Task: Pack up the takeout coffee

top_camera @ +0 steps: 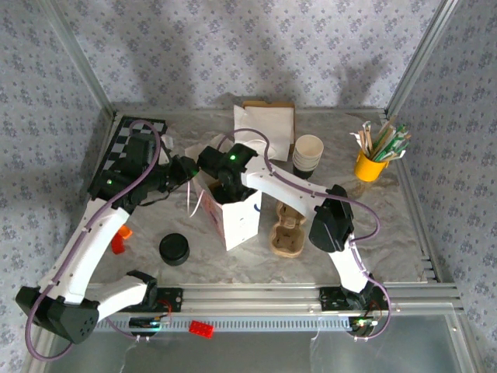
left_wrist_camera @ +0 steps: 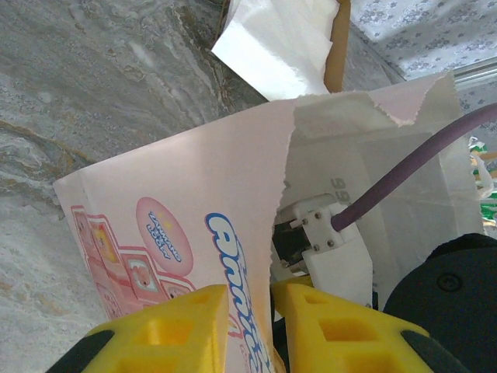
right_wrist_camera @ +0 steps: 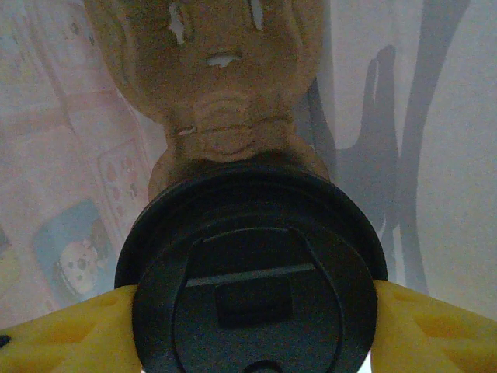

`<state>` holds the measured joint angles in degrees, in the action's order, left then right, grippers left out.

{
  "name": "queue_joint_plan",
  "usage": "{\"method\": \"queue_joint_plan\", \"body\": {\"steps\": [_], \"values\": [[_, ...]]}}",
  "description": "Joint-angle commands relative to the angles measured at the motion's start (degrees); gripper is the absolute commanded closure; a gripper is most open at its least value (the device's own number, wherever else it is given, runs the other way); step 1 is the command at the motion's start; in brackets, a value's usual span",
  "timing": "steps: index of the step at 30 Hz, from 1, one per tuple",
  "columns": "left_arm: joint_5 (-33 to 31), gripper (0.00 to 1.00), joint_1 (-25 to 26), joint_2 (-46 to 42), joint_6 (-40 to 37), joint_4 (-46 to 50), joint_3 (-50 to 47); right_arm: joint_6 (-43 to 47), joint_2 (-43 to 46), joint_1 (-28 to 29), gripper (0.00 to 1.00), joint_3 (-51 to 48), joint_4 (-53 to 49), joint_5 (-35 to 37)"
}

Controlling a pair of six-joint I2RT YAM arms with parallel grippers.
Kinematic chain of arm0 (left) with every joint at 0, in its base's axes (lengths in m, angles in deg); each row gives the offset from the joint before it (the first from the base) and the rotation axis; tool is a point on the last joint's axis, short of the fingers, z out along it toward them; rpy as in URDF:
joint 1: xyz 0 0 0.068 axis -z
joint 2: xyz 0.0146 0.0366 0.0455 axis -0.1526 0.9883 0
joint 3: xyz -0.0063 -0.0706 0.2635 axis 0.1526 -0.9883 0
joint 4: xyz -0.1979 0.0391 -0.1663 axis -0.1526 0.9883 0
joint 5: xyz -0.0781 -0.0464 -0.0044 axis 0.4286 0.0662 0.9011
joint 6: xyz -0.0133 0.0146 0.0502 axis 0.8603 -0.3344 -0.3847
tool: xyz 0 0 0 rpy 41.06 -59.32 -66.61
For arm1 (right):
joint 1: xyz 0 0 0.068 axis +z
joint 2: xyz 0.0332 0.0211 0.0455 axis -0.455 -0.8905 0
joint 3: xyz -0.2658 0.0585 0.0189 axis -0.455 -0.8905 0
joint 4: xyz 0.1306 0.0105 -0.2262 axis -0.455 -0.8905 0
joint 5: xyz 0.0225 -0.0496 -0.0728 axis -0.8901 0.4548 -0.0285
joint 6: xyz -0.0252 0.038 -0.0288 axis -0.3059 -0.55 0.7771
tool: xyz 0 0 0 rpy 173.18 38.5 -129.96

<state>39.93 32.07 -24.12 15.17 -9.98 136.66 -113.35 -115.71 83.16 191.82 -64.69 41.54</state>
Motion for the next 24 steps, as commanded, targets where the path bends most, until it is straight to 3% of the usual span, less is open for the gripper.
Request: {"method": "queue_joint_plan", "body": {"steps": [1, 24], "values": [[1.17, 0.73, 0.27, -0.82, -1.15, -0.68, 2.75, 0.51, 0.26, -0.47, 0.35, -2.69, 0.51, 0.89], [-1.74, 0.66, -1.91, -3.34, -2.39, 2.48, 5.79, -0.21, 2.18, -0.47, 0.35, -7.58, 3.6, 1.83]]}}
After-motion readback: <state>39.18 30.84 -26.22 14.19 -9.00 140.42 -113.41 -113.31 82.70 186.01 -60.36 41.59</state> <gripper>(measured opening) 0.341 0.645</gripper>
